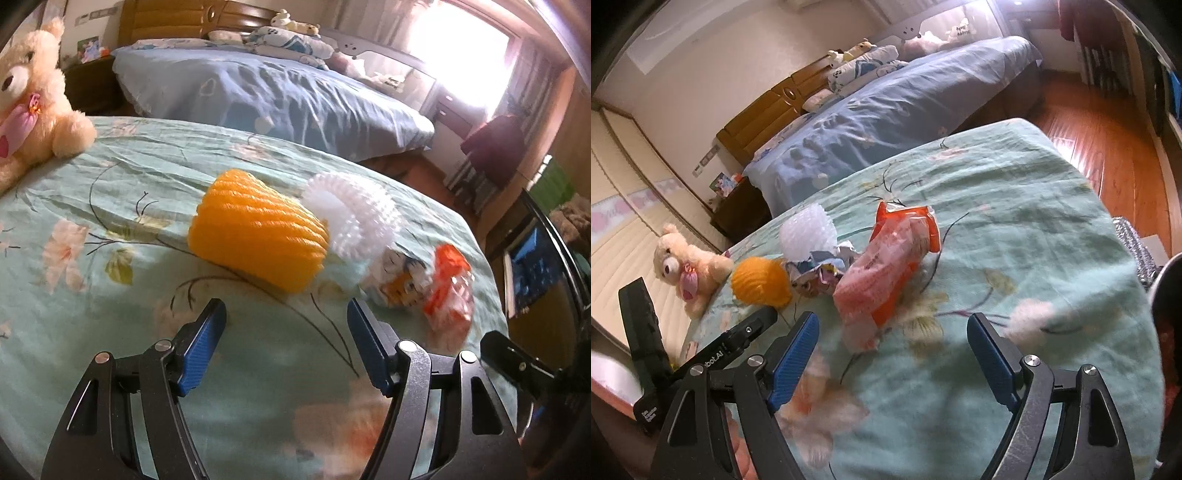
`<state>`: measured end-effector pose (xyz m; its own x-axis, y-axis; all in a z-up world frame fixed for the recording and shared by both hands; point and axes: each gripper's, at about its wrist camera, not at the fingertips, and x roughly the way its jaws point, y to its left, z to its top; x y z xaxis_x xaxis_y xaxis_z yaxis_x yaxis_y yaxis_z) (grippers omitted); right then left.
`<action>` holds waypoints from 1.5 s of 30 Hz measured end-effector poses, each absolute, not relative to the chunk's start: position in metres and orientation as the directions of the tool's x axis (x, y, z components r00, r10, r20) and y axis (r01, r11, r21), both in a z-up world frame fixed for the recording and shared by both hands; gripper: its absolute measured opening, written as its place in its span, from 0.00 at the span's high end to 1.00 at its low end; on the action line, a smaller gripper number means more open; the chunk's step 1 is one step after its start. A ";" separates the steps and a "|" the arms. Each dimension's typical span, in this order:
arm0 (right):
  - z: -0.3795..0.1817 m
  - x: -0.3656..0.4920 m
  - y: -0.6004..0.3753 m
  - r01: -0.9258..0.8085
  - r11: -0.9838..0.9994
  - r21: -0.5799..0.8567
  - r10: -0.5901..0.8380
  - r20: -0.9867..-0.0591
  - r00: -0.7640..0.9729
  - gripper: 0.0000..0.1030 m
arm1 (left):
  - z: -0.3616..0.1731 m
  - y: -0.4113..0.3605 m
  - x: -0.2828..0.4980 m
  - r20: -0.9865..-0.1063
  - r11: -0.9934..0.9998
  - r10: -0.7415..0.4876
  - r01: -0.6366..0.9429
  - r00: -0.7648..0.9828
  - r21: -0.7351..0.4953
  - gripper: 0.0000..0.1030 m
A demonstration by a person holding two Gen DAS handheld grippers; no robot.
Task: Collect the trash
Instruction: 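Grasp the orange mesh sleeve with the left tool while the right tool grasps the orange plastic bag, then carry the orange mesh sleeve and orange plastic bag over the black bin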
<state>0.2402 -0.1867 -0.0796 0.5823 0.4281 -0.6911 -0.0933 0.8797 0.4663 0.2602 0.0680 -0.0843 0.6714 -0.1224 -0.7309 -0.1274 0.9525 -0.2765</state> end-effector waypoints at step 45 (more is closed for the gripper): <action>-0.057 0.126 -0.265 -0.076 0.911 0.406 0.347 -0.653 0.673 0.74 | -0.059 -0.056 0.147 -0.674 0.929 -0.370 0.248 0.639 -0.275 0.93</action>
